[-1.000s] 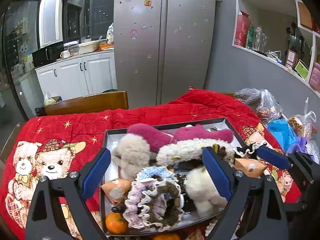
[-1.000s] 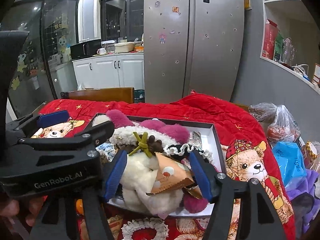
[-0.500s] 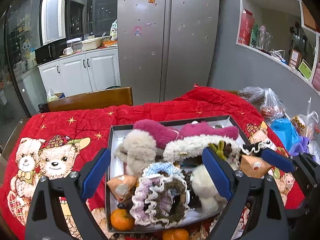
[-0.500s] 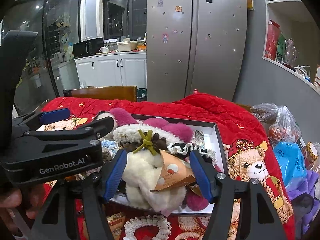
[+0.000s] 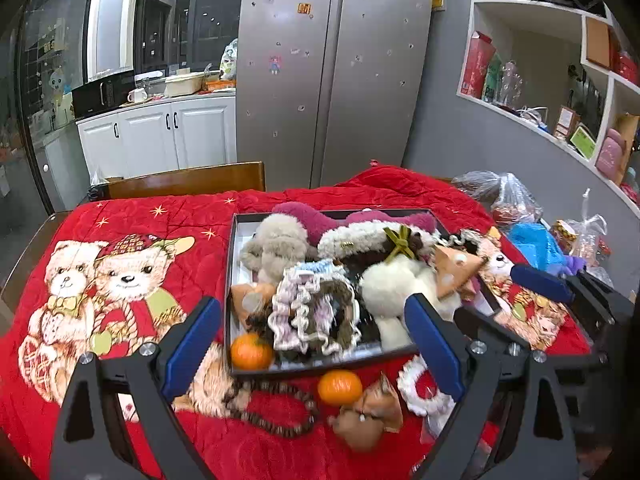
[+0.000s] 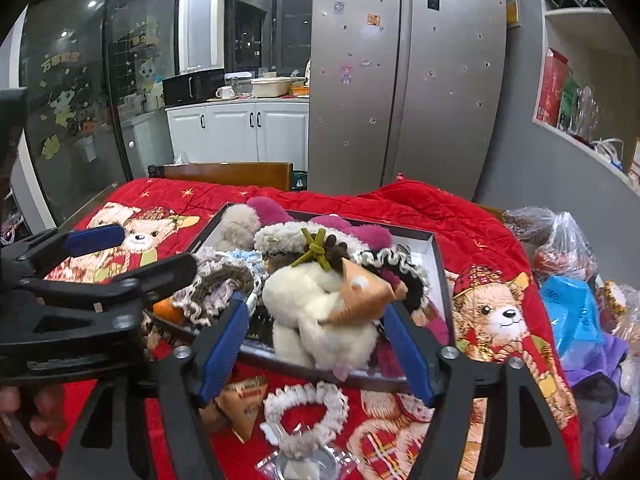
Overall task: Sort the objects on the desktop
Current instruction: 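Withdraw both tools from the box back over the table, then grasp a second tangerine with left tool while right tool grasps the white pearl scrunchie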
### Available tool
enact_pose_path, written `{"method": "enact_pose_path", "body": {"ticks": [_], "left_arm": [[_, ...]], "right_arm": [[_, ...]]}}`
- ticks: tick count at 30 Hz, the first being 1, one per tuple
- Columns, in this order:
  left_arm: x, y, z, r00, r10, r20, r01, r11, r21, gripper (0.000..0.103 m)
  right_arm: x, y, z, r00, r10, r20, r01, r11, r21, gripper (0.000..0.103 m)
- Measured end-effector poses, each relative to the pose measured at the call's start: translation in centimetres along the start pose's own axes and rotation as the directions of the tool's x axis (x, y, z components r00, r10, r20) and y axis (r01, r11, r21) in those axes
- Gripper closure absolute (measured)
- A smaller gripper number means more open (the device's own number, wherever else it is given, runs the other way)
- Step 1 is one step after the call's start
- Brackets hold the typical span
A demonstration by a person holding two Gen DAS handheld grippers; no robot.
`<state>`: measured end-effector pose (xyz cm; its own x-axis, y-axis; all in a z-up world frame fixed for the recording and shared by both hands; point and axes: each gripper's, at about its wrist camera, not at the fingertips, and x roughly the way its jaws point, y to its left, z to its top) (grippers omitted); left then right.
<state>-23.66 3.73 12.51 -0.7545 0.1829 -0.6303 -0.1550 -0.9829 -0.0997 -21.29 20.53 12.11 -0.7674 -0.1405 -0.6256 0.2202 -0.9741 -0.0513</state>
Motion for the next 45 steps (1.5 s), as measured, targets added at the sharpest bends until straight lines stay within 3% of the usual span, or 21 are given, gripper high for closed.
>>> {"method": "enact_pose_path", "body": {"ticks": [6,16,28,33,45], "left_arm": [[-1.7,-0.8,-2.1,0.999,0.038,0.01,-0.038,0.999,0.037,0.009],[2.3,-1.5,-6.0,0.995,0.038,-0.092,-0.033,0.998,0.05,0.009],[7.6,-1.0,-6.7,0.983,0.03,-0.179,-0.019,0.998,0.064,0.009],[9.2,-1.3,-7.7,0.974,0.059,-0.219,-0.042,0.996,0.081,0.009],[9.0,-0.9,-8.3,0.978,0.063,-0.201,-0.048,0.996,0.079,0.018]], "right_arm": [[-2.1,-0.5,-1.3,0.999,-0.043,0.01,0.043,0.999,-0.003,0.025],[-4.1,-1.9,-4.6,0.999,-0.05,-0.02,0.05,0.998,0.032,0.024],[-3.2,-3.9,-6.5,0.999,-0.014,-0.05,0.02,0.994,0.111,0.024],[-2.9,-4.2,-6.8,0.998,-0.015,-0.059,0.022,0.993,0.116,0.024],[-2.1,-3.5,-7.6,0.996,0.006,-0.088,0.003,0.995,0.095,0.024]]}}
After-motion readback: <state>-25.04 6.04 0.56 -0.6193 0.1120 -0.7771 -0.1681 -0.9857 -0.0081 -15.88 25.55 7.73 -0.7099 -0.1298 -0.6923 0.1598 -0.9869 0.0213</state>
